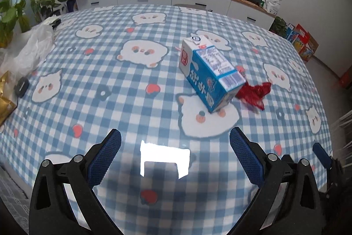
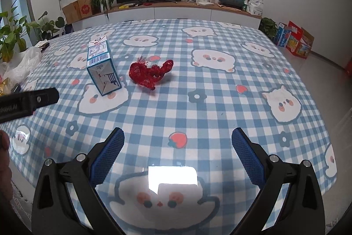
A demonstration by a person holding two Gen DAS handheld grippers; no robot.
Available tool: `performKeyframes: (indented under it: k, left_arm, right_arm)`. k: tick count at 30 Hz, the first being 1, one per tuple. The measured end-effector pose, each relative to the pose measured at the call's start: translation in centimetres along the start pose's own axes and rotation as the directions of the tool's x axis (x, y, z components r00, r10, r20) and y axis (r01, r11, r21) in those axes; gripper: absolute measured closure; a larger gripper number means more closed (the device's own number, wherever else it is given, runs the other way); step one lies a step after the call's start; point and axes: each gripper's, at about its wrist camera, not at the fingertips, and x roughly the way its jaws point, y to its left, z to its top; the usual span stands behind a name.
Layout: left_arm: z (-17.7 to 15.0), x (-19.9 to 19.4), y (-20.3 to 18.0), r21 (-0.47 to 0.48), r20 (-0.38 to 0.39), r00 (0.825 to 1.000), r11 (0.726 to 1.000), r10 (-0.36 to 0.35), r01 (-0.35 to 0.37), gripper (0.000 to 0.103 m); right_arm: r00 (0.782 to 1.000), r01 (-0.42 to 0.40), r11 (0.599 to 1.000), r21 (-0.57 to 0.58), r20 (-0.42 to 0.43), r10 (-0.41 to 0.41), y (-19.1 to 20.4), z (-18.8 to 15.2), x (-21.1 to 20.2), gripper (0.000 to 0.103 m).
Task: Collect trash
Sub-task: 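Raise both tools from the bin and move toward the milk carton and red tinsel, then grasp the white-blue milk carton with left tool while right tool grasps the red tinsel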
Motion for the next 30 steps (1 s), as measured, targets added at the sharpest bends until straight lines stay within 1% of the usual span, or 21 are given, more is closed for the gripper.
performKeyframes:
  k: [3, 6, 8, 9, 10, 12, 15, 17, 20, 22, 24, 25, 27, 29, 30]
  left_arm:
    - [2.8, 1.6, -1.3, 0.006, -0.005, 1.0, 1.0, 0.019, -0.019, 0.006]
    - [4.9, 3.5, -2.7, 0.032, -0.013, 0.999, 0.998, 0.047, -0.046, 0.006]
    - [5.9, 5.0, -3.3, 0.028, -0.035, 0.998, 0.999, 0.042, -0.041, 0.005]
    - [6.4, 5.5, -3.4, 0.019, -0.03, 0.999, 1.0, 0.018, -0.017, 0.005]
    - [6.9, 5.9, -3.5, 0.012, -0.033, 0.999, 1.0, 0.011, -0.011, 0.005]
    - [7.7, 6.5, -3.9, 0.002, -0.04, 0.999, 1.0, -0.002, 0.002, 0.006]
    - [8.4, 7.3, -4.5, 0.015, -0.049, 0.999, 1.0, -0.009, 0.01, 0.007]
    - [8.5, 7.6, -4.5, -0.001, -0.053, 0.998, 1.0, -0.024, 0.024, 0.007]
    - [8.5, 8.2, -4.9, 0.006, -0.073, 0.997, 1.0, -0.015, 0.016, 0.007]
    - [8.4, 8.6, -5.0, 0.015, -0.087, 0.996, 1.0, 0.017, -0.016, 0.012]
    - [8.3, 8.8, -4.9, 0.02, -0.1, 0.995, 0.999, 0.028, -0.026, 0.023]
    - [8.3, 8.9, -4.8, 0.023, -0.112, 0.993, 0.999, 0.03, -0.028, 0.027]
    - [8.1, 9.2, -4.3, 0.028, -0.142, 0.99, 0.999, 0.022, -0.018, 0.054]
    - [7.8, 8.9, -3.5, 0.041, -0.144, 0.989, 0.999, 0.039, -0.033, 0.061]
    - [7.6, 8.6, -3.1, 0.046, -0.144, 0.989, 0.998, 0.038, -0.031, 0.062]
  right_arm:
    - [1.0, 0.006, 1.0, -0.014, 0.006, -0.006, -0.4, 1.1, 1.0, 0.009]
    - [1.0, 0.0, 1.0, -0.023, 0.004, 0.0, -1.0, 2.0, 2.2, 0.009]
    - [1.0, -0.006, 1.0, -0.027, 0.002, 0.006, -1.4, 2.4, 2.9, 0.009]
    - [1.0, 0.0, 0.999, -0.033, 0.002, 0.0, -1.5, 2.6, 3.3, 0.009]
    - [1.0, 0.002, 0.999, -0.037, 0.001, -0.002, -1.7, 2.7, 3.6, 0.009]
    - [1.0, -0.005, 0.999, -0.031, -0.004, 0.005, -2.0, 3.1, 4.1, 0.009]
    - [1.0, 0.006, 0.999, -0.036, 0.003, -0.006, -2.3, 3.4, 4.6, 0.009]
    - [1.0, 0.004, 0.999, -0.033, 0.004, -0.004, -2.5, 3.6, 4.7, 0.009]
    - [1.0, -0.009, 1.0, -0.019, 0.011, 0.009, -2.6, 4.3, 4.8, 0.009]
    - [1.0, -0.007, 1.0, -0.025, 0.015, 0.008, -2.2, 4.9, 4.8, 0.009]
    - [1.0, -0.008, 0.999, -0.035, 0.02, 0.009, -1.6, 5.4, 4.9, 0.009]
    - [1.0, -0.01, 0.999, -0.037, 0.021, 0.011, -1.2, 5.7, 4.9, 0.009]
    - [0.999, -0.024, 0.999, -0.038, 0.022, 0.025, -0.5, 6.3, 5.1, 0.009]
    - [0.999, -0.028, 0.999, -0.039, 0.019, 0.028, 0.3, 6.9, 5.5, 0.009]
    - [0.999, -0.031, 0.999, -0.037, 0.014, 0.032, 0.6, 7.1, 5.8, 0.009]
